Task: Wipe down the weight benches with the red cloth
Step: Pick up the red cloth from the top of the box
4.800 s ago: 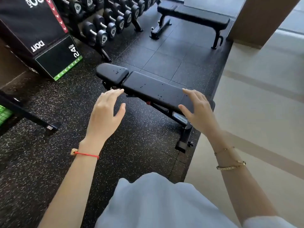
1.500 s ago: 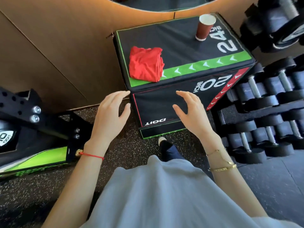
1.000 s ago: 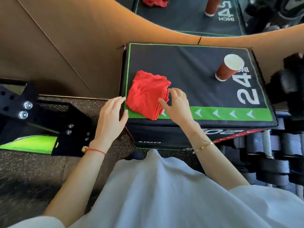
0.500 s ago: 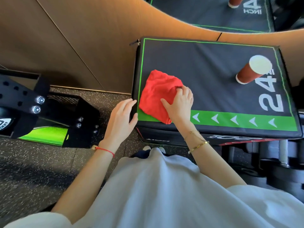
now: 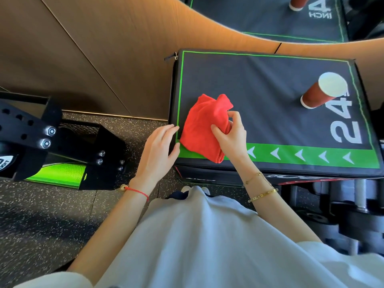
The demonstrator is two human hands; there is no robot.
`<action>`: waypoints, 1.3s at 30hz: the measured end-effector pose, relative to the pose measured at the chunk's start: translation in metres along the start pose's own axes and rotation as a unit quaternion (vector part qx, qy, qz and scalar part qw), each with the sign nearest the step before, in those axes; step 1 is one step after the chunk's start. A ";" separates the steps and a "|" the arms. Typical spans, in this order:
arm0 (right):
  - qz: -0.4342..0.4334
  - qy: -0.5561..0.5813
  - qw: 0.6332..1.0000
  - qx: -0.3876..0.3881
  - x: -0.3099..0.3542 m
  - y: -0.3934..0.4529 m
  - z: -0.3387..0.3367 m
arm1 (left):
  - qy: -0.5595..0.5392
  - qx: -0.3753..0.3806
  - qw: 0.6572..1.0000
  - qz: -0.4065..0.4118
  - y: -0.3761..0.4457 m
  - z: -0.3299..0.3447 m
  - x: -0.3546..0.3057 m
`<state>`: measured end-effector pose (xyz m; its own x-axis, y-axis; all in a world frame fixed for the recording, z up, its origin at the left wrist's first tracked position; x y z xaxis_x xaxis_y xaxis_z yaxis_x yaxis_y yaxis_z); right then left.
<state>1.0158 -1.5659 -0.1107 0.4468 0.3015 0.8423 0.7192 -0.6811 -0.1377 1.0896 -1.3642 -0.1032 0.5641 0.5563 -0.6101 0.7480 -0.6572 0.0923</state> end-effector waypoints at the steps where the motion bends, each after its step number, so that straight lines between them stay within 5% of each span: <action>1: 0.004 0.008 1.000 -0.005 -0.001 -0.001 -0.003 | 0.001 0.002 1.000 0.002 0.001 0.000 -0.001; 26: 0.084 0.180 0.958 -0.207 -0.033 -0.073 -0.087 | -0.008 0.099 0.986 0.137 0.028 0.028 -0.026; 33: 0.123 0.183 0.913 -0.344 -0.013 -0.152 -0.058 | -0.023 0.193 0.946 0.261 0.032 0.013 -0.032; 39: 0.206 0.199 0.843 -0.456 -0.004 -0.250 -0.009 | -0.040 0.284 0.875 0.389 0.009 0.001 -0.043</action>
<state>0.8294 -1.4025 -0.0749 0.2142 -0.2100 0.9539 -0.2422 -0.9575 -0.1564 1.0716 -1.3950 -0.0767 0.7825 -0.1949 -0.5913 -0.1591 -0.9808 0.1127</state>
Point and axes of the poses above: each hand's wrist, its own y-axis towards the middle knuckle, its own z-axis out of the palm, x = y × z, the point moved 4 cm from there along y, towards the middle knuckle, and after that the axes turned 6 degrees about -y, right-handed, at the moved point
